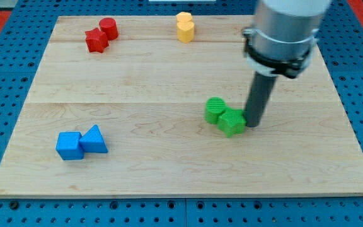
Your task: Push the green star along with the green circle to the center
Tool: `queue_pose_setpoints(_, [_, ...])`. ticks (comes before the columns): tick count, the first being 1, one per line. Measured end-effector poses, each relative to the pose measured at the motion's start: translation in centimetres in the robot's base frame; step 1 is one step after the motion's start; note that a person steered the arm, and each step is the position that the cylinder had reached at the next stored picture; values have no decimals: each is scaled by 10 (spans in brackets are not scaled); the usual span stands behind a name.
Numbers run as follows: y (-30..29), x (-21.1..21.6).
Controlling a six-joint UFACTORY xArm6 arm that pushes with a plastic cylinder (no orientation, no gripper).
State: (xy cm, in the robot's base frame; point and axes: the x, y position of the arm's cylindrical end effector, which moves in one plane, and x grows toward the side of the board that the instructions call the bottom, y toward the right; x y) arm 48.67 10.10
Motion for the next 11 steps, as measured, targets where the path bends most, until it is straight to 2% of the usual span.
queue_pose_setpoints(3, [24, 19])
queue_pose_setpoints(4, [3, 24])
queue_pose_setpoints(6, [-81, 0])
queue_pose_setpoints(8, [-96, -36])
queue_pose_setpoints(10, [-127, 21])
queue_pose_setpoints(11, [-157, 18])
